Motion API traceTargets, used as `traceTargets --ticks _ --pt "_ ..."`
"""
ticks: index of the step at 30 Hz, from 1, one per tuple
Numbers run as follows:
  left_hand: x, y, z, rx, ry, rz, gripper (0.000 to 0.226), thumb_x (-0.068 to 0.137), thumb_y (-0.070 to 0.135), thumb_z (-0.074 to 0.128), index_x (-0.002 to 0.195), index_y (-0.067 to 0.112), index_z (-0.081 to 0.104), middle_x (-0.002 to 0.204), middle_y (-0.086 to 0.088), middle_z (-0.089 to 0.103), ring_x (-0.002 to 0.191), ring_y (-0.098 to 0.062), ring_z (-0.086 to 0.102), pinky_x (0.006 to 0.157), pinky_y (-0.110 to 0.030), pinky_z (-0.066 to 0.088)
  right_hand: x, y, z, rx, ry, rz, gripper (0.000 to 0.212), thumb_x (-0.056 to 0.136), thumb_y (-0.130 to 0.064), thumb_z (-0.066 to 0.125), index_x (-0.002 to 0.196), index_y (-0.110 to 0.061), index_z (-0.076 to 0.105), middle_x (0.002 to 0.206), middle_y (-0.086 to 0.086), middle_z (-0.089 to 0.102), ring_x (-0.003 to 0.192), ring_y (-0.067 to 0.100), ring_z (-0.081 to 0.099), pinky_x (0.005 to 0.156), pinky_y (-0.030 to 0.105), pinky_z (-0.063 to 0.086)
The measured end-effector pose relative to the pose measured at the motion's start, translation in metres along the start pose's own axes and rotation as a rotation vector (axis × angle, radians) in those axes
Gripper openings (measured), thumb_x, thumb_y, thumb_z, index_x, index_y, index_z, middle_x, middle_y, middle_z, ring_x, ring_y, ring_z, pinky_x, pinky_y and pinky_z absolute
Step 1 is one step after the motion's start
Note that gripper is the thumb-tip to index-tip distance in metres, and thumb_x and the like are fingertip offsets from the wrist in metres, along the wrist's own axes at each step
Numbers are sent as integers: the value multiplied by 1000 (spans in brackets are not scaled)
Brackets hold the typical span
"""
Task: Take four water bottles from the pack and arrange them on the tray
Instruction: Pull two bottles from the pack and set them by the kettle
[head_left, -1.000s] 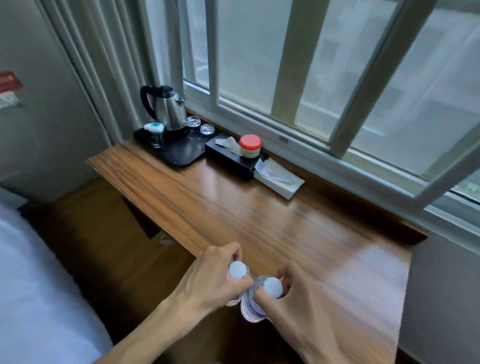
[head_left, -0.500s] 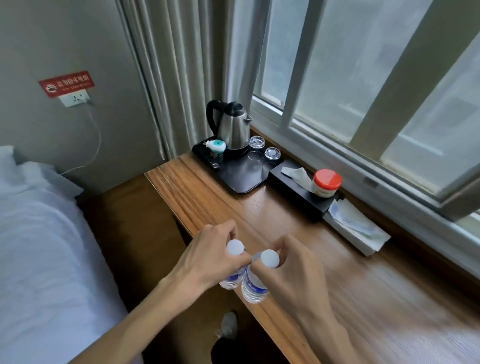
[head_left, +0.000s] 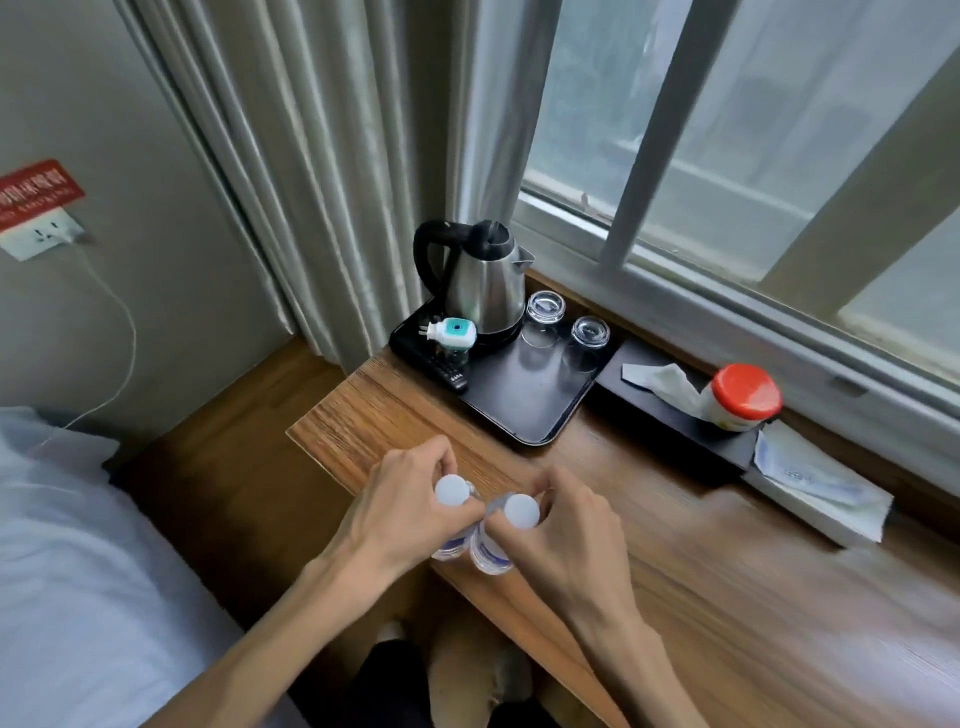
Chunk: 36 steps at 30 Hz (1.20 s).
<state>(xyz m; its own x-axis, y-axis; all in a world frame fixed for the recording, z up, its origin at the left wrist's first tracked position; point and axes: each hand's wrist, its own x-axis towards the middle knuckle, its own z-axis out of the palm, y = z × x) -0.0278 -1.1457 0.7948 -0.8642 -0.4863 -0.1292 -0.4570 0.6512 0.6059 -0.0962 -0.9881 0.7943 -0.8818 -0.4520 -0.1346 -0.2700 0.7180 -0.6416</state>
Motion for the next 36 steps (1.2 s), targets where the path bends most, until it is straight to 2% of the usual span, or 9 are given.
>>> traceTargets --ticks 4,8,13,14,18,24,28,32,36 --pt "49 -32 -21 -14 -66 127 32 62 47 71 73 23 53 58 3 57 54 -10 51 48 -27 39 30 -28 33 19 81 115 39 62 -59 63 83 -27 55 72 -7 63 72 18 63 66 40 55" --pt "96 -54 -32 -68 -88 222 29 61 36 74 72 20 52 55 4 52 53 -13 47 48 -25 35 57 -50 57 10 176 250 33 66 -52 68 82 -25 57 76 -5 67 77 23 65 66 37 52" --pt "144 -58 -36 -91 -94 313 28 63 29 78 76 15 57 57 5 54 61 -20 53 49 -15 32 91 -70 70 6 277 357 35 69 -50 67 87 -21 58 85 -1 71 85 29 65 65 34 45" --pt "151 -57 -35 -84 -101 338 28 64 30 78 77 15 58 57 4 54 61 -21 53 49 -16 33 97 -72 70 1 294 374 37 71 -50 68 89 -20 59 87 1 72 86 31 65 66 35 46" --pt "173 -55 -35 -71 -129 402 27 67 33 76 79 18 57 63 2 59 65 -23 58 59 -35 47 112 -77 69 -15 352 415 37 72 -47 66 91 -16 58 87 6 72 86 35 66 68 39 50" --pt "194 -56 -32 -98 -208 501 22 78 30 73 87 17 56 65 7 55 61 -7 53 60 -27 42 125 -79 64 -51 318 434 33 76 -44 64 95 -18 56 91 8 73 87 34 66 71 39 52" --pt "202 -59 -30 -94 -264 524 24 80 32 72 91 19 56 75 3 60 69 -16 60 67 -33 50 127 -77 64 -56 302 437 34 79 -45 63 98 -19 54 93 9 73 88 34 66 69 38 49" --pt "205 -60 -30 -79 -274 524 25 82 34 71 94 20 55 82 3 63 74 -15 63 68 -32 51 127 -75 67 -43 295 420 33 79 -47 63 97 -22 51 88 6 72 84 33 66 68 38 50" --pt "204 -59 -29 -52 -280 521 23 83 35 69 94 22 53 83 4 61 74 -14 61 66 -30 49 124 -73 71 40 301 410 34 80 -48 64 98 -23 51 82 2 70 78 26 67 70 44 56"
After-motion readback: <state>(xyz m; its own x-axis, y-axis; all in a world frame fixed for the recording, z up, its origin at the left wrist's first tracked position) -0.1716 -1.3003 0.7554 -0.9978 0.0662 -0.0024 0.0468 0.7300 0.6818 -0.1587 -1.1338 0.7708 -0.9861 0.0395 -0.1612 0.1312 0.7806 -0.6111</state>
